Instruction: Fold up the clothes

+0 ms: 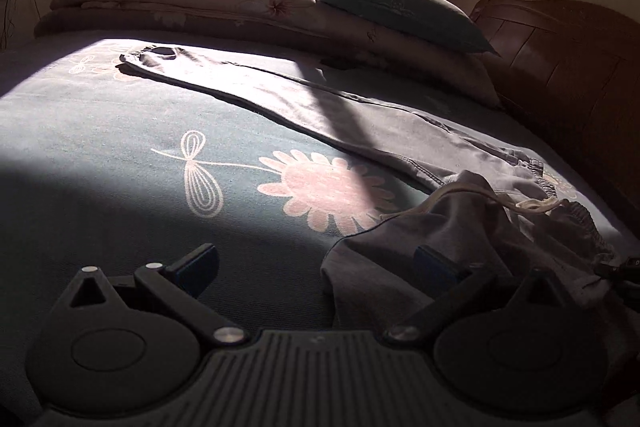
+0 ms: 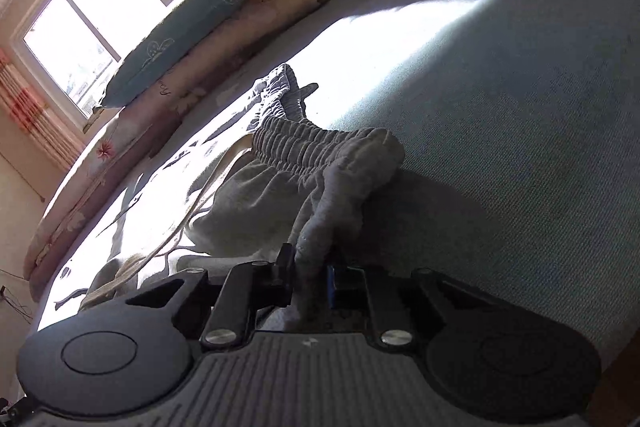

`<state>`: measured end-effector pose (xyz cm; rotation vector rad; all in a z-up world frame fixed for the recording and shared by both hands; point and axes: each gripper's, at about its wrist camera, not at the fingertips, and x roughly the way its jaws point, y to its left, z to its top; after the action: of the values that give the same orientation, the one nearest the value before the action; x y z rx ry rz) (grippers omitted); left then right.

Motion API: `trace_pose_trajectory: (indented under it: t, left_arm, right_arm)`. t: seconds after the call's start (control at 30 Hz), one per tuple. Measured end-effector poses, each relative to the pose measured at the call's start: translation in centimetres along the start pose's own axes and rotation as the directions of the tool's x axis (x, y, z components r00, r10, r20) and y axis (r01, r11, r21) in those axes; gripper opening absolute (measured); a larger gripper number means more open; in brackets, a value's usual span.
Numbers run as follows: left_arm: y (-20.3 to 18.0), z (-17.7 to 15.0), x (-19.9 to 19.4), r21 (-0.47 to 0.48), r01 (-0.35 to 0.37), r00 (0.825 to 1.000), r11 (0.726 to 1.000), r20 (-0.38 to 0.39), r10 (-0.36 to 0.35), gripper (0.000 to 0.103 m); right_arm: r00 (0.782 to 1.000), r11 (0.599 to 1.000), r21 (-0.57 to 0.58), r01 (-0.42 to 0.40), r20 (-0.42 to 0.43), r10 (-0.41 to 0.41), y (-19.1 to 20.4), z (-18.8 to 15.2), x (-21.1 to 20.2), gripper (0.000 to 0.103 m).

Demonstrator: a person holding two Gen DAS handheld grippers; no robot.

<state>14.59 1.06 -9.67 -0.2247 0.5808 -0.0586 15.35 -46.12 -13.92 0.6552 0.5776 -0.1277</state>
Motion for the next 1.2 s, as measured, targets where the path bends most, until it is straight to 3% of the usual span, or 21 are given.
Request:
trace_pose_trajectory:
  t: [0.3,0.4,0.53,0.67,0.87,0.93,1.07,1.13,1.2]
  left_arm:
    - [-1.5,-0.9,-1.8,0.019,0.028,1.000,0.999,-0.005,-0.028,0.102]
    - [-1.9,-1.2,-2.1,0.036,0.048,0.999,0.998,-0.008,-0.048,0.102]
    - [-2.5,-1.5,-2.5,0.074,0.078,0.997,0.994,-0.015,-0.077,0.102]
    - [-3.2,-1.9,-3.1,0.141,0.107,0.994,0.984,-0.041,-0.102,0.102]
    - [-3.7,-2.6,-4.0,0.241,0.132,0.990,0.962,-0.081,-0.115,0.102]
    - [-3.7,-2.8,-4.3,0.258,0.142,0.988,0.956,-0.095,-0.121,0.102]
    - [-4.4,-4.0,-5.5,0.359,0.171,0.983,0.917,-0.118,-0.137,0.102]
    - [-4.7,-4.9,-6.2,0.432,0.128,0.991,0.893,-0.091,-0.098,0.102]
    - [-4.3,-5.7,-6.3,0.443,0.104,0.994,0.890,-0.087,-0.073,0.102]
  right_arm:
    - [0.996,0.998,-0.021,0.066,0.060,-0.065,0.2,0.4,-0.5,0.024]
    - [0.995,0.998,-0.035,0.057,0.082,-0.054,0.7,0.2,-1.6,0.040]
    - [0.995,0.998,-0.054,0.041,0.094,-0.036,1.2,0.0,-2.7,0.049]
    - [0.996,0.995,-0.094,-0.012,0.092,0.021,2.5,-0.2,-3.6,0.058]
    - [0.978,0.971,-0.128,-0.200,0.036,0.206,5.5,-1.4,-4.3,0.069]
    - [0.974,0.957,-0.186,-0.221,0.013,0.227,6.9,-1.9,-4.2,0.071]
    - [0.971,0.923,-0.305,-0.235,-0.035,0.235,9.6,-3.3,-3.6,0.075]
    - [0.972,0.914,-0.331,-0.234,-0.066,0.225,10.1,-3.8,-3.1,0.075]
    - [0.971,0.909,-0.342,-0.237,-0.102,0.215,10.3,-4.1,-2.6,0.078]
